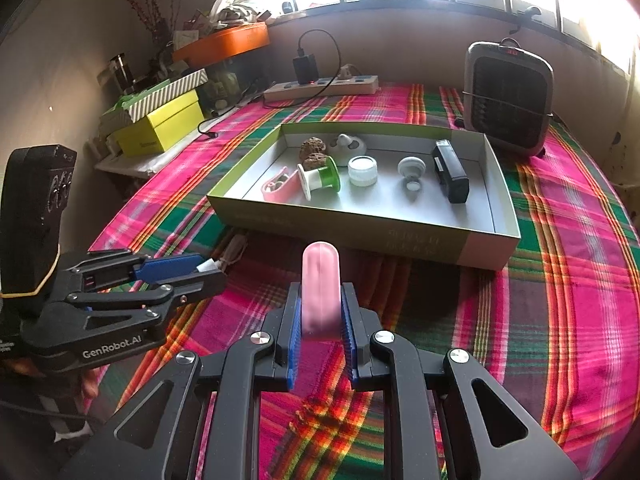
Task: Organize objects
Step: 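Carry white cable in left gripper and pink block in right gripper into tray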
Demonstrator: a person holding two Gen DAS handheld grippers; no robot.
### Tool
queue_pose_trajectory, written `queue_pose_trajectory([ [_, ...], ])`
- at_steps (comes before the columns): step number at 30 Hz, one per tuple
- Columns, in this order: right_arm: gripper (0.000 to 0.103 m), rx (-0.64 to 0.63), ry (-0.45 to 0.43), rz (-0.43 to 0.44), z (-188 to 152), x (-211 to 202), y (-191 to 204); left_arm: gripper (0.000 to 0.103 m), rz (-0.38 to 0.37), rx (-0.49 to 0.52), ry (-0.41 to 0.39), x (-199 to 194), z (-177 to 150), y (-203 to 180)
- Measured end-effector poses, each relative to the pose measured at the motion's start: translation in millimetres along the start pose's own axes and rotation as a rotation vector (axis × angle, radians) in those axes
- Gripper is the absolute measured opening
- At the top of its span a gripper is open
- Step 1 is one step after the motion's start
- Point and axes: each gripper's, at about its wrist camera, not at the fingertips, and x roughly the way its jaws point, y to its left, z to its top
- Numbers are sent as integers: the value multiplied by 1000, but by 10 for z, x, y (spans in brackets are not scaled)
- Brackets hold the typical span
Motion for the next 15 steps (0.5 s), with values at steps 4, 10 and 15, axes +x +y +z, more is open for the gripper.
queue_pose_trajectory([
  [4, 19, 1, 1, 1, -3, 4, 0, 24, 20, 11, 3, 21, -2, -1],
  [10, 19, 1, 2, 0, -4, 3, 3, 15, 38, 16, 1, 25, 5, 11],
  [15, 19, 0, 2, -2, -9, 2, 16, 14, 44, 25, -2, 21, 7, 7],
])
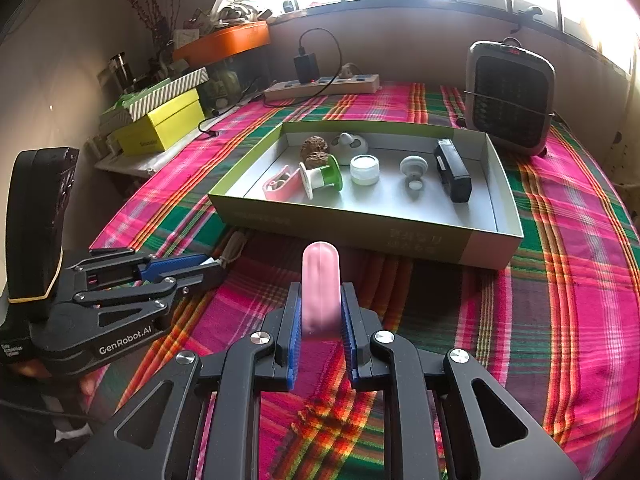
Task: Organize objects
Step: 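Carry white cable in left gripper and pink block in right gripper into tray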
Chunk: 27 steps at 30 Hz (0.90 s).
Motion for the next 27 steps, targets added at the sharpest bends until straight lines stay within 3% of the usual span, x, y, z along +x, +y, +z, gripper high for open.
queue_pose_trajectory([
  [27, 19, 0, -45, -17, 121, -156, -45, 10, -37, 12, -123, -350, 252, -98],
])
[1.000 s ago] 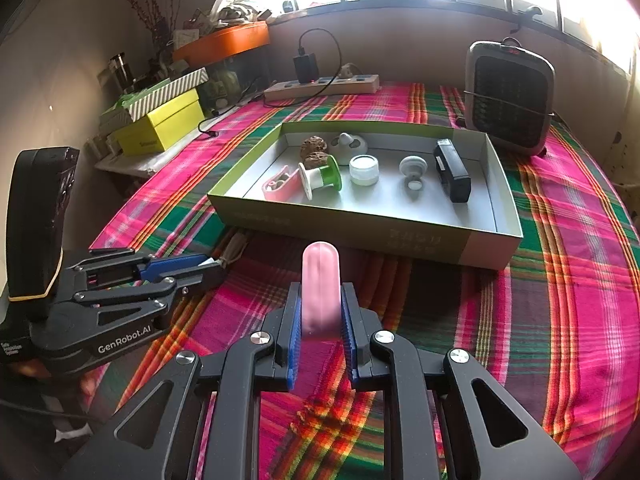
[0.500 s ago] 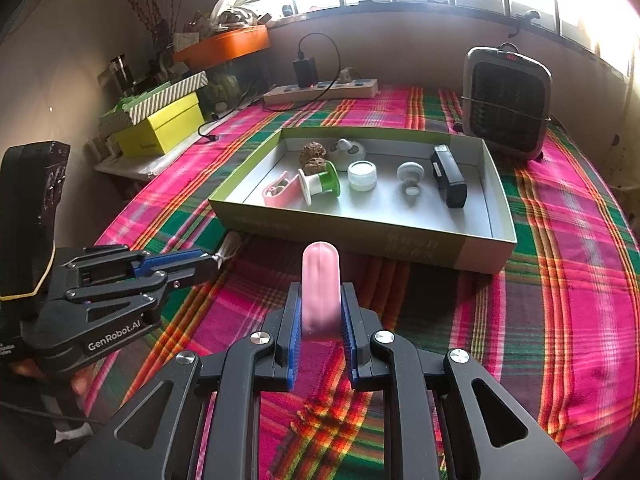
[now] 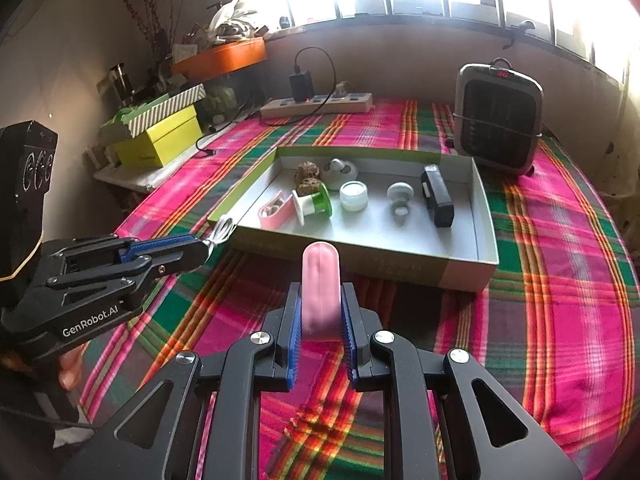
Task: Organize objects
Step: 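Carry white cable in left gripper and pink block in right gripper into tray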
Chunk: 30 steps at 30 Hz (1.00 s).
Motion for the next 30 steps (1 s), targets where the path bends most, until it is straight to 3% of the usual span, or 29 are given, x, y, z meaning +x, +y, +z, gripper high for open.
queue_pose_trajectory([
  [17, 19, 5, -13, -44, 303, 80, -241, 10, -25, 22, -38, 218, 477, -53],
  [30, 19, 16, 63, -37, 473, 397, -497, 10, -59, 39, -12, 594, 779, -125],
])
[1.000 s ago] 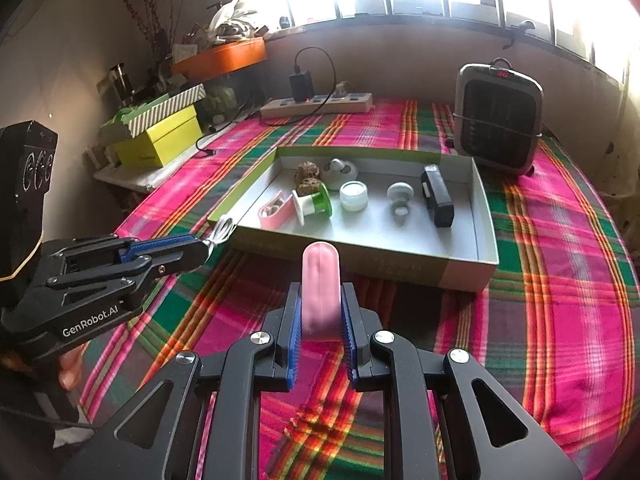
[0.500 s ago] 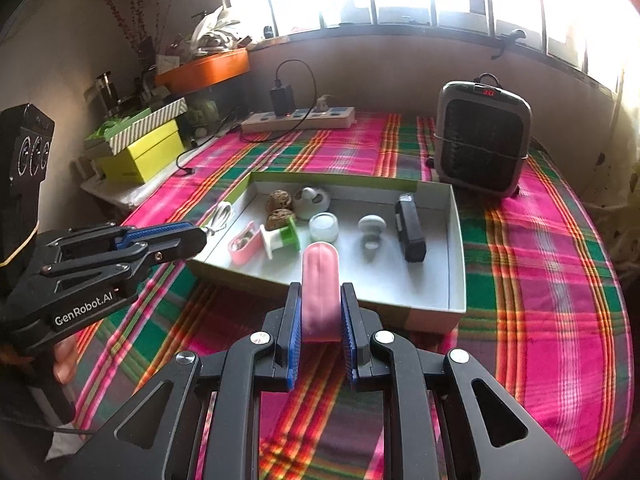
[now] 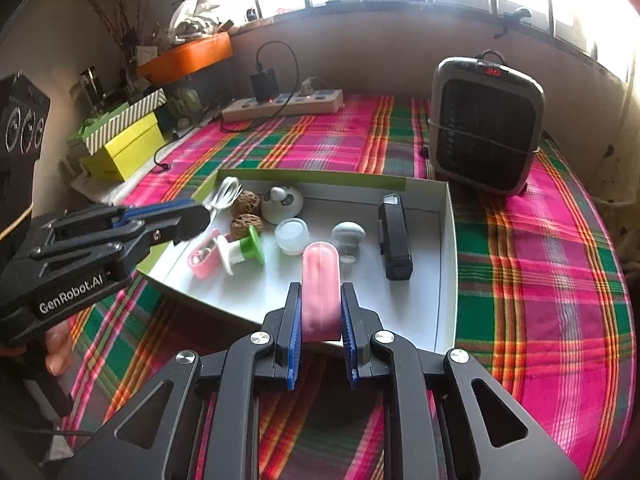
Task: Organize objects
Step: 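Carry white cable in left gripper and pink block in right gripper into tray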
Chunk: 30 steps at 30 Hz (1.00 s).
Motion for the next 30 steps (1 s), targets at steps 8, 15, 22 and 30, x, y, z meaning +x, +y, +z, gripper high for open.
queue_pose_trajectory([
  [8, 19, -10, 50, 8, 39, 168, -83, 10, -25, 18, 17, 250, 155, -90],
  [15, 19, -47, 104, 1, 51, 302, -145, 10, -35, 23, 53, 510, 266, -122],
  [22, 19, -55, 126, 0, 71, 370, -210, 10, -37, 44, 77, 688, 307, -185],
  [30, 19, -57, 132, -11, 76, 385, -247, 10, -30, 67, 105, 844, 303, -244],
])
